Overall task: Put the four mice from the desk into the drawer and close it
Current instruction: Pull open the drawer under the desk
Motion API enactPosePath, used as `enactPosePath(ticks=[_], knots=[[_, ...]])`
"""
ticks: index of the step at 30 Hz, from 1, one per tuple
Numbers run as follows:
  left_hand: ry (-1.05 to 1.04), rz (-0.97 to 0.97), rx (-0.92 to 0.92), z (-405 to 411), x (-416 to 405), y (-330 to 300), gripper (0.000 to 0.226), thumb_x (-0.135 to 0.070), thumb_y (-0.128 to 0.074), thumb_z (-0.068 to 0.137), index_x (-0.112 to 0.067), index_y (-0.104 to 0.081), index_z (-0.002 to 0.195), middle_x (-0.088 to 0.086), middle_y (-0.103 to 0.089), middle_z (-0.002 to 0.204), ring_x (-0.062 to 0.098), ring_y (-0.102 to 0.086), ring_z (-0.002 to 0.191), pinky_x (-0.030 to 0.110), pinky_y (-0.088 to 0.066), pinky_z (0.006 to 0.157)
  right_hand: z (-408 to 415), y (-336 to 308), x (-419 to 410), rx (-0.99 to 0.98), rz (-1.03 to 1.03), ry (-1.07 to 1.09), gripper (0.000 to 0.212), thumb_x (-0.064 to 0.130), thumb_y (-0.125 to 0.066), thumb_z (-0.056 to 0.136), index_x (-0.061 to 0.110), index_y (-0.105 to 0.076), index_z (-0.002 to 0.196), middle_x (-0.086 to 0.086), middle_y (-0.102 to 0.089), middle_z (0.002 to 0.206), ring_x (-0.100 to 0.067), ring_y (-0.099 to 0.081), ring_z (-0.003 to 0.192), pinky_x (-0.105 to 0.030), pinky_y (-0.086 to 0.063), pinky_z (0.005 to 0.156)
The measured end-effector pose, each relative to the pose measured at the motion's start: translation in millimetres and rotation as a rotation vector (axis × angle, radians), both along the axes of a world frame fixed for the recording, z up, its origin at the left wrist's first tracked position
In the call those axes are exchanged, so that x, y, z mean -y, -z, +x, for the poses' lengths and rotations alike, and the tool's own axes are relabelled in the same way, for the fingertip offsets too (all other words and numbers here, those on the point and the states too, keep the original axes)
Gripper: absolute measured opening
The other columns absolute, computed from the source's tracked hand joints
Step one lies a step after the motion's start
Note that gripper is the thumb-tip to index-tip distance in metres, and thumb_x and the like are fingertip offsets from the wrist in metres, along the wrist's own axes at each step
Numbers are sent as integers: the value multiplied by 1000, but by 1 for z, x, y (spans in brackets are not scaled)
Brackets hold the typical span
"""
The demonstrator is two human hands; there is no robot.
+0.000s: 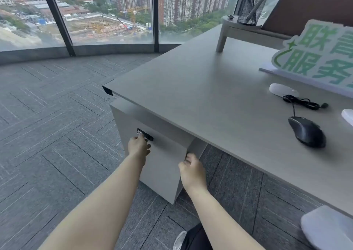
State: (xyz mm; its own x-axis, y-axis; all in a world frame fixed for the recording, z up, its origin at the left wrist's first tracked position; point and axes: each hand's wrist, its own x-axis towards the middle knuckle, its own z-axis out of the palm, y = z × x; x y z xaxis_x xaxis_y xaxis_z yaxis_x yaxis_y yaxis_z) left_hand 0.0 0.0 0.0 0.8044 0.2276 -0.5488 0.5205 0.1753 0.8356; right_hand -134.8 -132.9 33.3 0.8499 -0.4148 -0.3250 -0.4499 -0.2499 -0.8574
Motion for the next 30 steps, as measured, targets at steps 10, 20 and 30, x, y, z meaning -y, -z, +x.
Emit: enactPosePath(ticks=[10, 20, 30], knots=[[-68, -83, -14, 28, -19, 14, 24, -17, -53, 94, 0, -59, 111, 18, -57, 111, 29, -56, 100, 50, -58, 80, 9, -1, -4, 61, -29, 103, 27, 7, -51, 88, 10, -57, 114, -8, -66, 114, -19, -61, 91, -31, -49, 80], [-167, -51, 10, -53, -74, 11, 18, -18, -48, 98, -6, -52, 110, 11, -54, 103, 28, -54, 104, 51, -56, 87, -47, -11, -20, 68, -96, -205, 29, 43, -60, 90, 16, -67, 88, 4, -70, 87, -14, -63, 82, -24, -45, 65], [-279, -30, 22, -159, -172, 9, 38, -19, -48, 99, -2, -46, 133, 11, -53, 116, 28, -57, 108, 45, -56, 81, -109, -2, -84, -2, 23, -629, 25, 35, -77, 78, 14, -65, 72, 1, -65, 69, -14, -56, 65, -32, -46, 63]])
